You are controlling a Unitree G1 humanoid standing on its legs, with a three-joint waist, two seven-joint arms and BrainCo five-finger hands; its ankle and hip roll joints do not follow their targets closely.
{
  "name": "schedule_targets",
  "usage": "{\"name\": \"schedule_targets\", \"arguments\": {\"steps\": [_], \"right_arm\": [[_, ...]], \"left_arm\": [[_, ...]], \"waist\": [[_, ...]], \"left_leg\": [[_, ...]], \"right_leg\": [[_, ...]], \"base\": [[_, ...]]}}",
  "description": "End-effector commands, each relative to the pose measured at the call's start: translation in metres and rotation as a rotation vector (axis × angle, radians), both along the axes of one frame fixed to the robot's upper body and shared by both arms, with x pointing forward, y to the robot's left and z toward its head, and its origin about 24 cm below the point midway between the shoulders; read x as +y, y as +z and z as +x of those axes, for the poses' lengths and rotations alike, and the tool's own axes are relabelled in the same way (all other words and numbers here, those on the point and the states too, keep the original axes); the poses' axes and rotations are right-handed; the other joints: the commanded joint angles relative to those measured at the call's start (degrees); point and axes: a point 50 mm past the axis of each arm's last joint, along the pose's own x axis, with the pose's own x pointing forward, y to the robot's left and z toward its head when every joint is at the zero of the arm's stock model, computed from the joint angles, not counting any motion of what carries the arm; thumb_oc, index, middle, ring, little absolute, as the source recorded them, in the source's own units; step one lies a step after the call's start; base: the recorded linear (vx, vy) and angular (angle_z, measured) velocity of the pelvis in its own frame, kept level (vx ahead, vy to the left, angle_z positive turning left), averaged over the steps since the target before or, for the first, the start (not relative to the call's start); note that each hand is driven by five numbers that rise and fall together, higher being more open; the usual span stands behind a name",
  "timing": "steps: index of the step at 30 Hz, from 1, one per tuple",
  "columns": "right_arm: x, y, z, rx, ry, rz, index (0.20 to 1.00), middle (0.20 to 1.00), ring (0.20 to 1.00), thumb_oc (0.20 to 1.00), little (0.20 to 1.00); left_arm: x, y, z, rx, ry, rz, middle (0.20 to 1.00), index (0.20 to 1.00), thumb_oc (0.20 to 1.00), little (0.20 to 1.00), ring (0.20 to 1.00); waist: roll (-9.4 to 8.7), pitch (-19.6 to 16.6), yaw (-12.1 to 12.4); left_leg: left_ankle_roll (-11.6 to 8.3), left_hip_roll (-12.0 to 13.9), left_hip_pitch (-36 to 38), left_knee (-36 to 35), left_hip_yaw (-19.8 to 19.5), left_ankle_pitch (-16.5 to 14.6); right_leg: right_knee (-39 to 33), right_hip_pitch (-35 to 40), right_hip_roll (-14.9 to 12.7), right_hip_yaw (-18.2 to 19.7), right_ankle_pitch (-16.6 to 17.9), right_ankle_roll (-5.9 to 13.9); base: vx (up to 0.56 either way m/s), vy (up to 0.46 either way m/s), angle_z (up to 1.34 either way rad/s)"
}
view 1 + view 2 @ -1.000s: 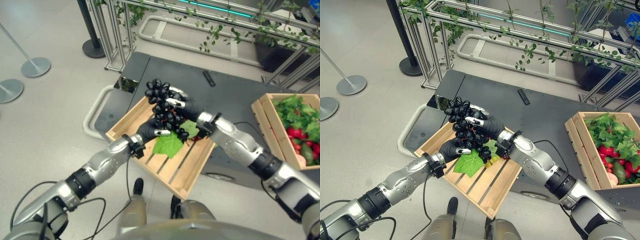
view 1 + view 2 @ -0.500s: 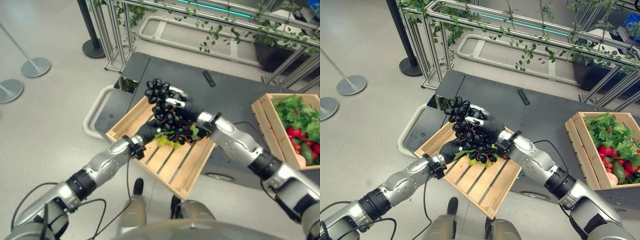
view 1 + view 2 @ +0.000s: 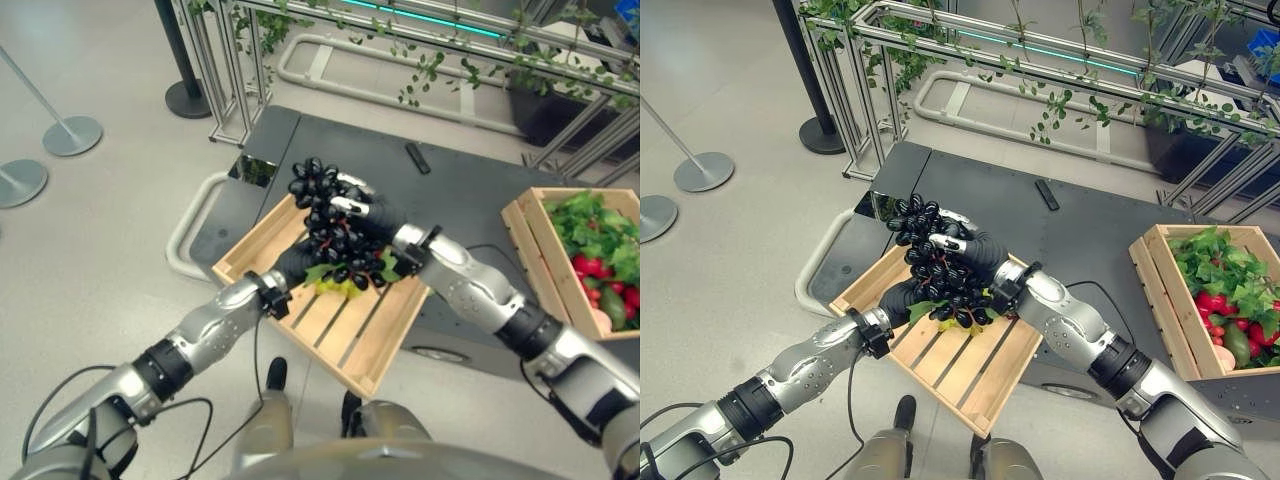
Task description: Pick up the fruits from the basket on one side to the basket on the other side
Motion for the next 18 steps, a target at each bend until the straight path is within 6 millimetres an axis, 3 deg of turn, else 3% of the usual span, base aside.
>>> {"name": "schedule_targets", "arguments": {"steps": [1, 2, 3, 4, 18], "right_arm": [[0.0326, 0.0131, -0.0238, -0.049, 0.162, 0.123, 0.2, 0.2, 0.2, 0.2, 0.2], [0.0324, 0.013, -0.0239, -0.047, 0.162, 0.125, 0.2, 0.2, 0.2, 0.2, 0.2], [0.0324, 0.0131, -0.0241, -0.047, 0.163, 0.127, 0.41, 0.41, 0.41, 0.41, 0.41], [0.0324, 0.0134, -0.0243, -0.049, 0.163, 0.13, 1.0, 1.0, 1.0, 1.0, 1.0], [0.0289, 0.0146, -0.0226, -0.057, 0.134, 0.146, 1.0, 1.0, 1.0, 1.0, 1.0]], "left_arm": [[-0.0053, 0.0266, 0.0156, -0.126, 0.048, -0.1, 0.2, 0.2, 0.2, 0.2, 0.2], [-0.0052, 0.0258, 0.0154, -0.122, 0.049, -0.1, 0.2, 0.2, 0.2, 0.2, 0.2], [-0.0056, 0.0259, 0.0154, -0.125, 0.048, -0.099, 0.2, 0.2, 0.2, 0.2, 0.2], [-0.0052, 0.0253, 0.0154, -0.123, 0.051, -0.099, 0.2, 0.2, 0.2, 0.2, 0.2], [-0.0048, 0.0249, 0.0161, -0.126, 0.065, -0.105, 0.2, 0.2, 0.2, 0.2, 0.2]], "waist": [[-0.83, -1.6, -1.4], [-0.82, -1.6, -1.4], [-0.83, -1.6, -1.4], [-0.83, -1.6, -1.4], [-0.62, -1.4, -1.4]], "left_leg": [[1.27, 0.1, 0.6, 4.8, 0.9, -6.8], [1.27, 0.1, 0.5, 4.8, 0.9, -6.8], [1.27, 0.1, 0.5, 4.8, 0.9, -6.8], [1.27, 0.1, 0.5, 4.8, 0.9, -6.8], [1.39, 0.2, 0.4, 4.8, 1.1, -6.8]], "right_leg": [[-1.8, -0.7, -4.7, 1.7, 6.7, 6.59], [-1.7, -0.7, -4.7, 1.6, 6.7, 6.6], [-1.7, -0.8, -4.7, 1.6, 6.7, 6.6], [-1.7, -0.8, -4.7, 1.7, 6.7, 6.6], [-1.6, -1.0, -4.6, 1.7, 6.7, 6.64]], "base": [[0.0, 0.0, 0.0], [0.0, 0.0, 0.0], [0.0, 0.0, 0.0], [0.0, 0.0, 0.0], [0.0, 0.0, 0.0]]}}
